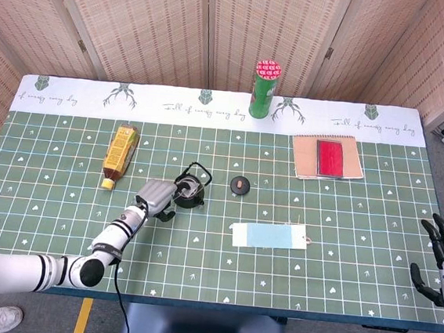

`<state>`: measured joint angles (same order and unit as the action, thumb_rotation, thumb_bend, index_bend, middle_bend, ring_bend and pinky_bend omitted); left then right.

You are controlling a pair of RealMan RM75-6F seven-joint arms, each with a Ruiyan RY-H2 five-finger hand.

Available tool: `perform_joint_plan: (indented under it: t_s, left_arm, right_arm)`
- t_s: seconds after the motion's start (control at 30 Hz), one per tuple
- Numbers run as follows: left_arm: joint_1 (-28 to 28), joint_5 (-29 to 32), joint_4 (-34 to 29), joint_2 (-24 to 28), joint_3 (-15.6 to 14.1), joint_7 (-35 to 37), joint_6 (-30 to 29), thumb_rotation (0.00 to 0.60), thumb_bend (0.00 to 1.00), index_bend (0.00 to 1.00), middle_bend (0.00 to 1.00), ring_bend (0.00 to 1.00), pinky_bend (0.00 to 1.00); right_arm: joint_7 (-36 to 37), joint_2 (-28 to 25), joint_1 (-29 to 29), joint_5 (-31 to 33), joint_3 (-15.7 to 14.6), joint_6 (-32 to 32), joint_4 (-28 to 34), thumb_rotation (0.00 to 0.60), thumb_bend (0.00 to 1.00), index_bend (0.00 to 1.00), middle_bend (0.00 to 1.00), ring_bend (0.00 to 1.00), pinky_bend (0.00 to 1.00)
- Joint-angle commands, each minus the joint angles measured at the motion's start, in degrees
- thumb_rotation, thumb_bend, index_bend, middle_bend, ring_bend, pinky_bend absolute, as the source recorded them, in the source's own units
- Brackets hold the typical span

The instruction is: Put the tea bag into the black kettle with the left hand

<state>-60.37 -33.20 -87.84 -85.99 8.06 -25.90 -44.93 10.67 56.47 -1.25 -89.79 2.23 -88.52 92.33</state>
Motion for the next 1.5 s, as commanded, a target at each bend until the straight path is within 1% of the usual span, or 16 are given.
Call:
perform_joint_plan:
  t_s: [0.03, 0.23, 0.37, 0.57, 0.77, 0.83, 0.93, 1.1, 1.23, 1.3, 1.37, 1.5]
  left_arm:
    - [0.0, -1.2, 1.7, -0.5, -0.9, 0.0, 0.5, 0.568, 0.37, 0.16, 1.0, 1.0, 1.0]
    - [0.1, -2.8, 4.3, -1.2, -2.1, 0.5, 1.6, 0.572, 0.37, 0.17, 1.0, 1.0, 1.0]
    - [1.0, -3.9, 5.3, -1.5, -2.4, 2.8, 3.2, 0.579, 0.37, 0.18, 1.0, 1.0, 1.0]
    - [2.9, -10.5, 8.2, -3.7, -2.9, 7.3, 4.8, 0.595, 0.37, 0.18, 1.0, 1.0, 1.0]
    - [3.9, -15.0, 11.3, -5.3, -2.5, 10.7, 5.8, 0.597, 0.37, 0.19, 1.0, 1.0, 1.0]
    - [4.1, -16.5, 11.6, -5.6, -2.2, 11.6, 5.5, 0.598, 0.37, 0.19, 1.0, 1.0, 1.0]
    - [4.9, -20.5, 11.2, -5.8, -0.7, 14.1, 3.3, 0.6, 0.37, 0.18, 1.0, 1.0, 1.0]
    - [5.8, -26.6, 9.0, -4.9, 1.1, 17.1, -0.6, 0.6, 0.37, 0.16, 1.0, 1.0, 1.0]
    - [7.3, -31.0, 5.3, -3.2, 1.4, 17.5, -4.9, 0.6, 0.37, 0.16, 1.0, 1.0, 1.0]
    - [8.3, -33.0, 1.9, -1.2, 1.1, 16.5, -7.3, 0.6, 0.37, 0.14, 1.0, 1.0, 1.0]
    - [9.1, -33.5, -1.8, 1.3, 1.3, 15.0, -9.1, 0.6, 0.37, 0.13, 1.0, 1.0, 1.0]
    - [12.3, -35.3, -11.1, 8.1, 1.3, 10.9, -15.3, 0.6, 0.37, 0.11, 1.0, 1.0, 1.0]
  right_arm:
    - [-0.1, 0.1, -0.1, 0.0, 0.0, 0.3, -0.1, 0.6, 0.48, 0.0, 0.0, 0.0, 0.0]
    - [-0.5, 0.2, -0.4, 0.5, 0.2, 0.9, 0.0, 0.6, 0.48, 0.0, 0.0, 0.0, 0.0]
    - [-0.5, 0.2, -0.4, 0.7, 0.3, 0.8, 0.1, 0.6, 0.48, 0.0, 0.0, 0.0, 0.0]
    - [-0.3, 0.2, -0.5, -0.1, -0.1, 0.8, 0.0, 0.6, 0.48, 0.0, 0.0, 0.0, 0.0]
    - [0.1, 0.1, -0.6, 0.2, 0.0, 0.9, -0.2, 0.6, 0.48, 0.0, 0.0, 0.0, 0.0]
    - [0.0, 0.1, -0.7, 0.2, 0.0, 1.1, -0.2, 0.6, 0.48, 0.0, 0.0, 0.0, 0.0]
    - [-0.1, 0.1, -0.8, 0.1, -0.1, 1.4, -0.1, 0.6, 0.48, 0.0, 0.0, 0.0, 0.0]
    - [-0.5, 0.2, -0.9, -0.2, -0.2, 1.5, 0.0, 0.6, 0.48, 0.0, 0.0, 0.0, 0.0]
    - [-0.9, 0.3, -0.9, -0.4, -0.3, 1.3, 0.2, 0.6, 0.48, 0.0, 0.0, 0.0, 0.0]
    - [-0.9, 0.3, -0.8, -0.4, -0.3, 1.1, 0.2, 0.6, 0.48, 0.0, 0.0, 0.0, 0.0]
    - [-0.9, 0.3, -0.8, -0.4, -0.3, 1.2, 0.2, 0.6, 0.48, 0.0, 0.0, 0.0, 0.0]
    - [-1.4, 0.4, -0.9, -1.0, -0.6, 1.2, 0.4, 0.6, 0.48, 0.0, 0.0, 0.0, 0.0]
